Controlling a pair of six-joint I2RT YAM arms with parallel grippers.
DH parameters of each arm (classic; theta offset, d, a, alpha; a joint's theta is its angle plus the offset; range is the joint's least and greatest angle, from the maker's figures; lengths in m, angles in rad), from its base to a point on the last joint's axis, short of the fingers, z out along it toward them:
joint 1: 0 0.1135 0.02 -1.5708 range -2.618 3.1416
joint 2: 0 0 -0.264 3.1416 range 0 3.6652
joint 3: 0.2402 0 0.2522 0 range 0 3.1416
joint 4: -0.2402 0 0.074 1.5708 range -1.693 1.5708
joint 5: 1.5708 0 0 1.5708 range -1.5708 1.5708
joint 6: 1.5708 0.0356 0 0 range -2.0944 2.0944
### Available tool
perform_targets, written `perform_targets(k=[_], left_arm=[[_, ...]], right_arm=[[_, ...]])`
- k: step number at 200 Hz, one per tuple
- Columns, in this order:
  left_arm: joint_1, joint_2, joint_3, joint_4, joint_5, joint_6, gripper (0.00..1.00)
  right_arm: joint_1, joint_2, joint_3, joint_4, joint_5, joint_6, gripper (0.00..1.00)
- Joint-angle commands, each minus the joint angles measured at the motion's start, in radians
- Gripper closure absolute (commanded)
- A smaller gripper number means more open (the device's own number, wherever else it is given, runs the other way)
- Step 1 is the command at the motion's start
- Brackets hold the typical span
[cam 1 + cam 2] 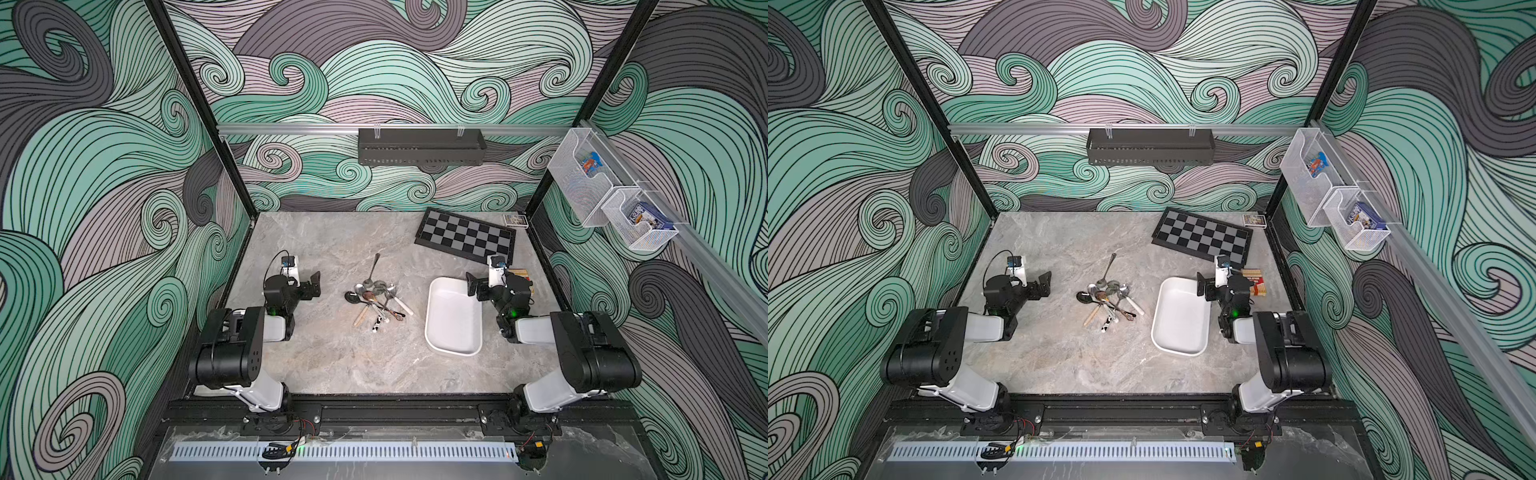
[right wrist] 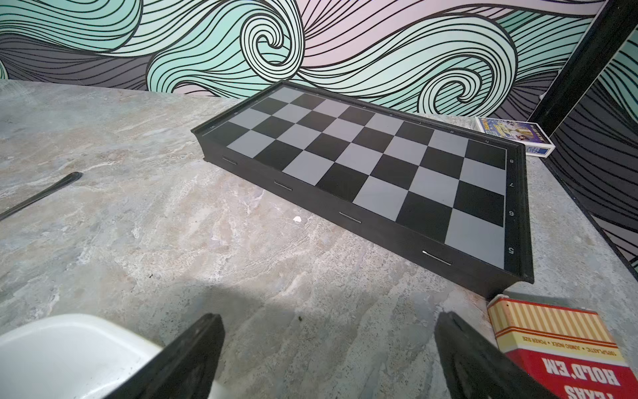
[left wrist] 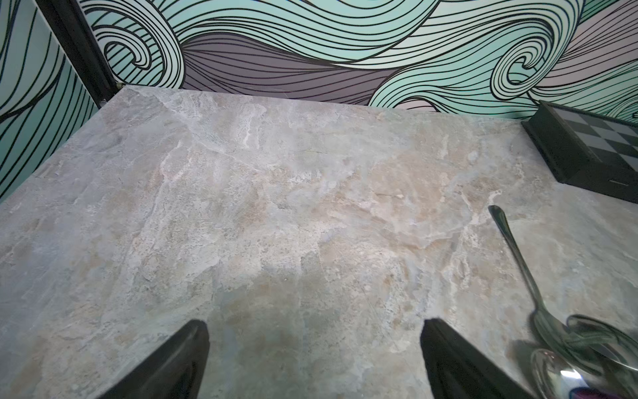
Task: Put the spoon into the storage box
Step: Pick up the spoon from the center of the board.
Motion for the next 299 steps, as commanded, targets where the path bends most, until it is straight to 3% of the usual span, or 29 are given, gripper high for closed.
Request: perform_targets(k=[1, 168, 183, 202, 209, 229, 236, 254, 267, 284, 299], left_arm=[[-0.007, 0.008, 0.030, -0.019, -0.011, 0.017, 0.01], [-0.005, 0.003, 0.021, -0.005, -0.011, 0.014, 0.01], [-0.012, -0.053, -0.022, 0.038, -0.066, 0.004, 0.01], [-0.035, -0.276, -0.056, -0.074, -0.166, -0.006, 0.01], [-0.044, -0.373, -0.044, -0.184, -0.208, -0.077, 0.01], [-0.050, -0.587, 0.033, -0.580, -0.376, -0.552, 0.01], [-0.052, -0.629, 0.041, -0.662, -0.419, -0.659, 0.01], [-0.050, -0.675, -0.026, -0.563, -0.400, -0.733, 0.01], [-0.048, -0.687, -0.006, -0.619, -0.327, -0.788, 0.01], [-0.045, -0.666, 0.116, -0.816, -0.215, -0.776, 0.01], [-0.042, -0.629, 0.232, -1.002, -0.174, -0.760, 0.01]], right_arm=[[0.001, -0.003, 0.007, 0.018, -0.009, -0.002, 0.01], [-0.001, -0.002, 0.006, 0.021, -0.009, -0.002, 0.01], [0.000, -0.003, 0.006, 0.020, -0.008, -0.002, 0.01], [-0.001, -0.002, 0.007, 0.019, -0.007, -0.001, 0.01], [-0.001, -0.002, 0.008, 0.018, -0.006, 0.000, 0.01], [-0.012, 0.000, 0.009, 0.018, -0.028, 0.010, 0.01], [-0.013, -0.002, 0.006, 0.022, -0.030, 0.011, 0.01], [-0.012, -0.036, -0.005, 0.020, 0.046, 0.039, 0.01], [-0.009, -0.148, -0.011, -0.069, 0.127, 0.059, 0.01], [-0.010, -0.336, 0.022, -0.261, 0.232, 0.127, 0.01], [-0.013, -0.484, 0.021, -0.358, 0.363, 0.351, 0.01]])
